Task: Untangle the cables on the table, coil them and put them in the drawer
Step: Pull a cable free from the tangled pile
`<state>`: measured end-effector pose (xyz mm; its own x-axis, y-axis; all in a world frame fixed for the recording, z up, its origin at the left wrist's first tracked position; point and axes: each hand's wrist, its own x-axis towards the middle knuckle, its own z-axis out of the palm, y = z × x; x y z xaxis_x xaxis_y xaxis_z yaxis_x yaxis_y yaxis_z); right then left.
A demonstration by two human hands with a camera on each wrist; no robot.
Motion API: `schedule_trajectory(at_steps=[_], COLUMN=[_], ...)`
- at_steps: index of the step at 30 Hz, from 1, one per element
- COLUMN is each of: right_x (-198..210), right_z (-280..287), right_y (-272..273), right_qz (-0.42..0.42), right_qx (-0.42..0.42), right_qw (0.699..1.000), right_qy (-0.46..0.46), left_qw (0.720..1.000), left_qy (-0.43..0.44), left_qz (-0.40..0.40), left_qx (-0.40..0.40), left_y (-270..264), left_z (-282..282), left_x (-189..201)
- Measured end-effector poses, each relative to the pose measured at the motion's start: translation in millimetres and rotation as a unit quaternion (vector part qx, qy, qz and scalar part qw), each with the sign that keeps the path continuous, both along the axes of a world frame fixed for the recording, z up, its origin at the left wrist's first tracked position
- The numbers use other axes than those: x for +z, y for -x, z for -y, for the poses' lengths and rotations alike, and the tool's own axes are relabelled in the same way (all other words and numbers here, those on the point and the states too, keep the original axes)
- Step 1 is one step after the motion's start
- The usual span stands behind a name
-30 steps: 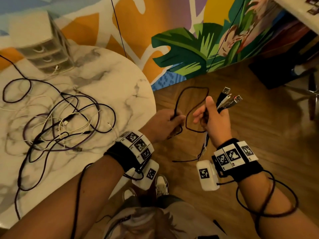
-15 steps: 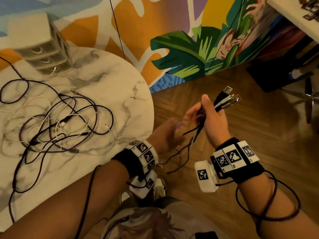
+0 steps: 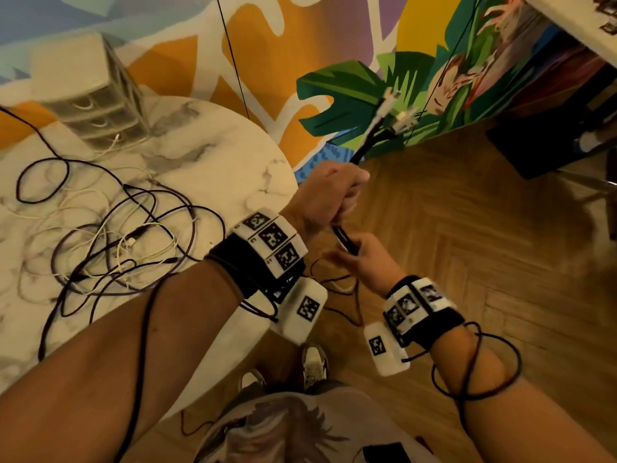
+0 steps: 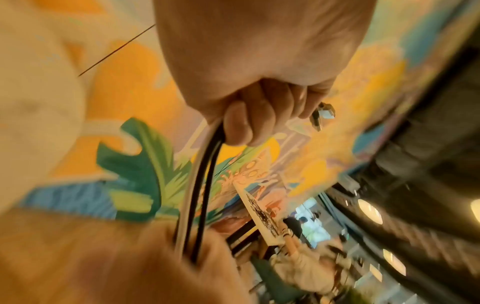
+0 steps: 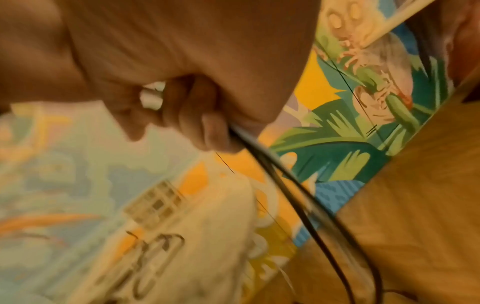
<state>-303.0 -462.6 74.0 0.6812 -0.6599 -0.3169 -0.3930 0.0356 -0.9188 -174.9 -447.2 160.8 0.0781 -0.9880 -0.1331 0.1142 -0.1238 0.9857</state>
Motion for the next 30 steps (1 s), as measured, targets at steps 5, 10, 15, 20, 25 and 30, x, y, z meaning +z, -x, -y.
schedule_trajectory(at_steps=[5, 10, 15, 20, 25, 30], right_x=[-51, -96, -139, -144, -155, -158], right_z=[-3, 10, 25, 39, 37, 36], right_y=[14, 37, 59, 63, 81, 90], right_qz=[-0.112, -0.181, -0.296, -0.332, -0.407, -0.431], right_qx=[-0.128, -0.224, -0.243, -0.264, -0.168, -0.138], right_qw=[0.985, 0.956, 0.916, 0.896, 0.891, 0.889], right_qy=[-0.011, -0.061, -0.119, -0.131, -0.107, -0.072], left_qw=[0.863, 0.736, 0.669, 0.663, 0.679, 0.735], left_qy=[0.146, 0.258, 0.306, 0.302, 0.341, 0.327], left_qz=[0.482, 0.625, 0.676, 0.684, 0.65, 0.593], left_qx=[-0.052, -0.025, -0.019, -0.026, -0.002, 0.007], left_y=[-18, -34, -28, -27, -32, -24], left_z=[2, 7, 12, 16, 19, 21], left_x=[43, 84, 91, 81, 82, 72])
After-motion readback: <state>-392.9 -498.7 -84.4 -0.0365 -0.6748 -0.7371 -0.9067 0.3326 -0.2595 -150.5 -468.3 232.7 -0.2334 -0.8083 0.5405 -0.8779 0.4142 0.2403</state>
